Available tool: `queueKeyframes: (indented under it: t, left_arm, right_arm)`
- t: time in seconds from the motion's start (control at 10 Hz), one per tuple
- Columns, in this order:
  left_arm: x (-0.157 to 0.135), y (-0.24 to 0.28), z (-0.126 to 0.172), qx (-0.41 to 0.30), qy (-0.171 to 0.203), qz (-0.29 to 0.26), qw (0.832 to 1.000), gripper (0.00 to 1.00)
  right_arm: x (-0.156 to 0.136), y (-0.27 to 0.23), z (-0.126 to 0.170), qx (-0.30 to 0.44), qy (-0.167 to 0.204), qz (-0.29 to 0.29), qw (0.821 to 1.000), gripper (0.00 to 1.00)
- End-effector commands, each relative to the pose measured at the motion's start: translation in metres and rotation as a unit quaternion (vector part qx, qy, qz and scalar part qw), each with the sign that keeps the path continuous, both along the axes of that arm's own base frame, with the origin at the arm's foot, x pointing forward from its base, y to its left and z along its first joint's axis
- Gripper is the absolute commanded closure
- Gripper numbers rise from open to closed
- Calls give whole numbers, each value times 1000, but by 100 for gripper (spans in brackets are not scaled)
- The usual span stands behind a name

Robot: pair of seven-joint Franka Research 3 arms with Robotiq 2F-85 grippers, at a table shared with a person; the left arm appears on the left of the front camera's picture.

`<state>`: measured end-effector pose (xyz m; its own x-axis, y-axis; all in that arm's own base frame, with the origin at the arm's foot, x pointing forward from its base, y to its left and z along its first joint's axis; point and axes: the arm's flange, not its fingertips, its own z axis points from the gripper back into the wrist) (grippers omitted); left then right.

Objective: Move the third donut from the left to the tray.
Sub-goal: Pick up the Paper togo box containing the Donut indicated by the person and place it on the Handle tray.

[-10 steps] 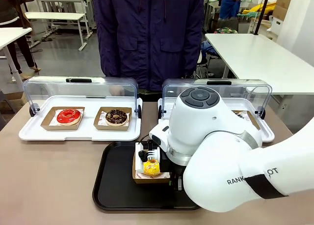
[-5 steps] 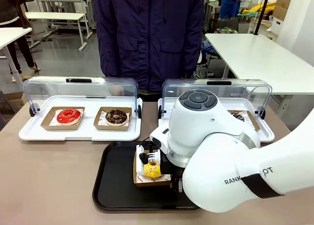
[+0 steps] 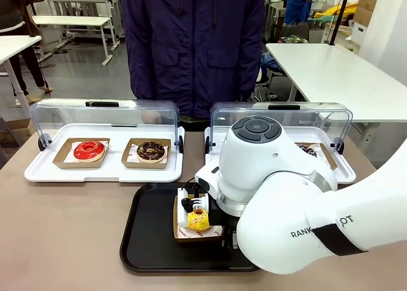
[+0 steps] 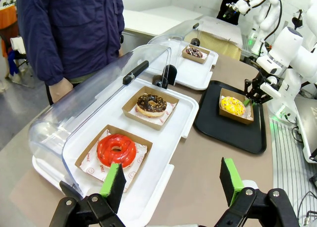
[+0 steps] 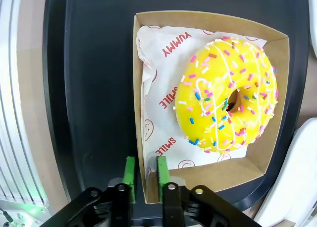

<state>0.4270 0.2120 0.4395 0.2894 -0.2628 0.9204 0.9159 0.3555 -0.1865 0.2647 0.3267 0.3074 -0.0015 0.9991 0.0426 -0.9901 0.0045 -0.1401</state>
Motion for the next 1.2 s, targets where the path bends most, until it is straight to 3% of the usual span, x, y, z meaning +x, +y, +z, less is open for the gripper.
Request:
queueKeyframes:
  t: [0.0,0.1,0.7,0.9,1.0,1.1]
  left_arm:
    - [-1,-1,3,1,5,-1,1000,0]
    - [-1,-1,3,1,5,-1,1000,0]
    - [-1,-1,3,1,5,-1,1000,0]
    - [-1,-1,3,1,5,-1,1000,0]
    - [-1,-1,3,1,5,-1,1000,0]
    - [-1,-1,3,1,5,-1,1000,0]
  right_arm:
    - [-6,-11,6,1,-3,1,1000,38]
    - [-7,-13,11,4,-3,1,1000,0]
    - [-10,-27,80,29,-17,2,999,0]
    - [-9,-30,89,29,-1,19,999,0]
    - [-4,-18,79,22,-30,-6,999,0]
    - [-4,-18,79,22,-30,-6,999,0]
